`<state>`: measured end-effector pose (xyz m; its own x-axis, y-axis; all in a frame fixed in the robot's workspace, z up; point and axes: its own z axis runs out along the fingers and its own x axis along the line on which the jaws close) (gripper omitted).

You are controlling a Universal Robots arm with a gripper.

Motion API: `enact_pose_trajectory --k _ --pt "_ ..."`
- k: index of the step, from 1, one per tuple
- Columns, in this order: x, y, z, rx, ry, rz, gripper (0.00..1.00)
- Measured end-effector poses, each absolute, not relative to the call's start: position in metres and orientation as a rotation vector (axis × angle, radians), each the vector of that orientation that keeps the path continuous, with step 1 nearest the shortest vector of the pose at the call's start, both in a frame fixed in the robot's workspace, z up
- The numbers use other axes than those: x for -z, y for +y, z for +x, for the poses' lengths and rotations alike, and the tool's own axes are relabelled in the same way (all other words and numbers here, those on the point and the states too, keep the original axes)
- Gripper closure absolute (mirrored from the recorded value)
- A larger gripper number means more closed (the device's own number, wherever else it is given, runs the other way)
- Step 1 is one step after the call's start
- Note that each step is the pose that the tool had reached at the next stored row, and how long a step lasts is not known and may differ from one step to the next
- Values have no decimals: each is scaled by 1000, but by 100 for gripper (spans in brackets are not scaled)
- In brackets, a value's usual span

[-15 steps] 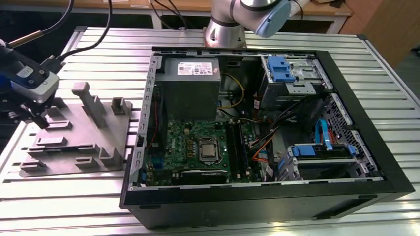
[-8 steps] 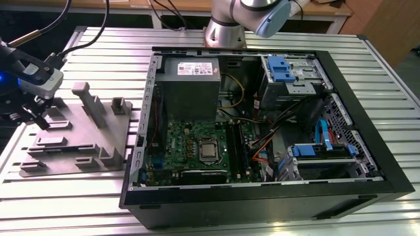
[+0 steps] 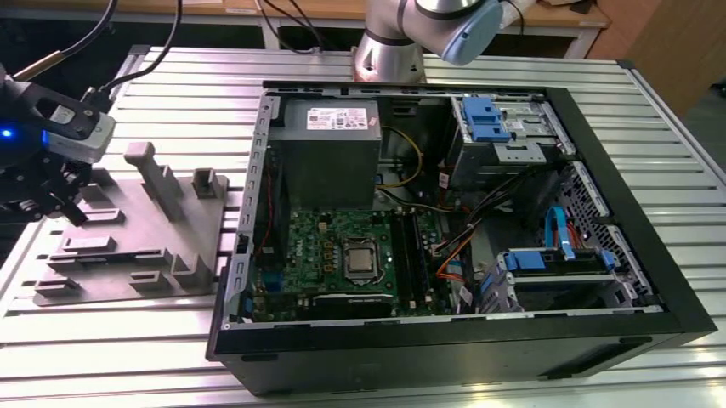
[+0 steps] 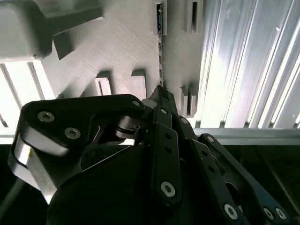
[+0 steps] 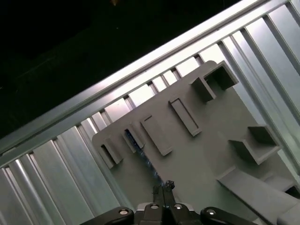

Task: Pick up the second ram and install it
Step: 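Pick up the second ram and move it above second insertion slot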

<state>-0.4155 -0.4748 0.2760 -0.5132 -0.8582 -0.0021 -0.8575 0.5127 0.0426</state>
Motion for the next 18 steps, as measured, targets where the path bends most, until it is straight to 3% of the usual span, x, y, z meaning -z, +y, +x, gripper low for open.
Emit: enact_pose_trajectory --k 18 --pt "-267 -475 -416 54 -2424 1958 90"
